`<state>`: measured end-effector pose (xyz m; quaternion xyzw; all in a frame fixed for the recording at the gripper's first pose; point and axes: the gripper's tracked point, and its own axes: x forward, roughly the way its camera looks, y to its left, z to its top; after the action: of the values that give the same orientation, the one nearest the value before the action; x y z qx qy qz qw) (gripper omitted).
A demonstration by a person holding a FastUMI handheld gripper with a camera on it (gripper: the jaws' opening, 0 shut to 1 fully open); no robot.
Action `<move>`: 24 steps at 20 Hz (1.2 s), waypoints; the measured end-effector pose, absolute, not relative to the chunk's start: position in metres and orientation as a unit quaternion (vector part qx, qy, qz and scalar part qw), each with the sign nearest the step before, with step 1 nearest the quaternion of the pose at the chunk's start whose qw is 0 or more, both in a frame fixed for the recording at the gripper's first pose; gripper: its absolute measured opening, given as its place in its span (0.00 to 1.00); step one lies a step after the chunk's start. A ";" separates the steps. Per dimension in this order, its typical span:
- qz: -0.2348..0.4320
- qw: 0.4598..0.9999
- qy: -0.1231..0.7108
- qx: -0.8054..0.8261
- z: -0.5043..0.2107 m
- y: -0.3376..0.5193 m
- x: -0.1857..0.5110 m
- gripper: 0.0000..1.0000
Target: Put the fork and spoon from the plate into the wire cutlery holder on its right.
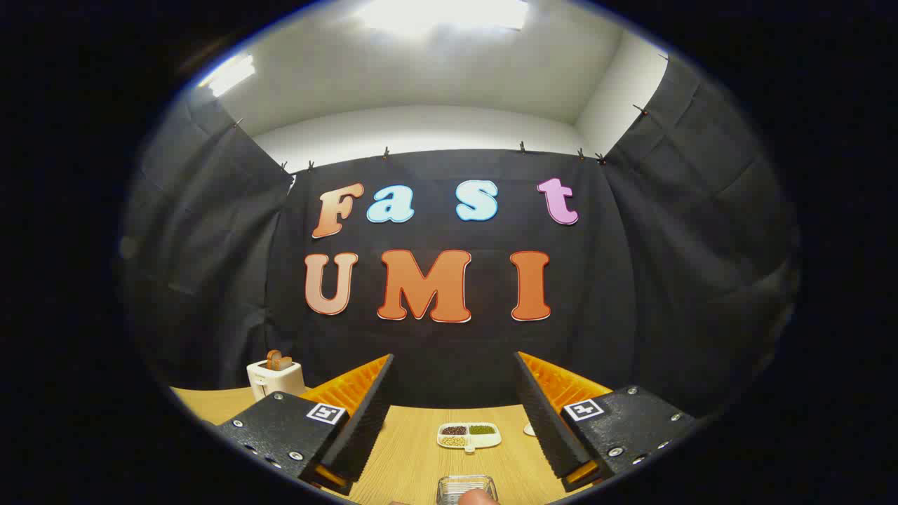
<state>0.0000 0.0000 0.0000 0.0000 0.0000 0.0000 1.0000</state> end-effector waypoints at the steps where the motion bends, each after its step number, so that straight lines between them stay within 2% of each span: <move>1: 0.002 1.000 0.005 0.003 -0.003 0.000 0.001 0.97; 15: 0.001 1.000 0.016 -0.007 0.008 0.013 0.014 0.97; 20: 0.029 0.999 0.041 -0.013 -0.007 0.044 0.012 0.97; 24: 0.061 0.994 0.094 -0.008 -0.036 0.083 0.010 0.97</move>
<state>0.0096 0.0830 -0.0356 -0.0080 0.0936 0.0609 0.9937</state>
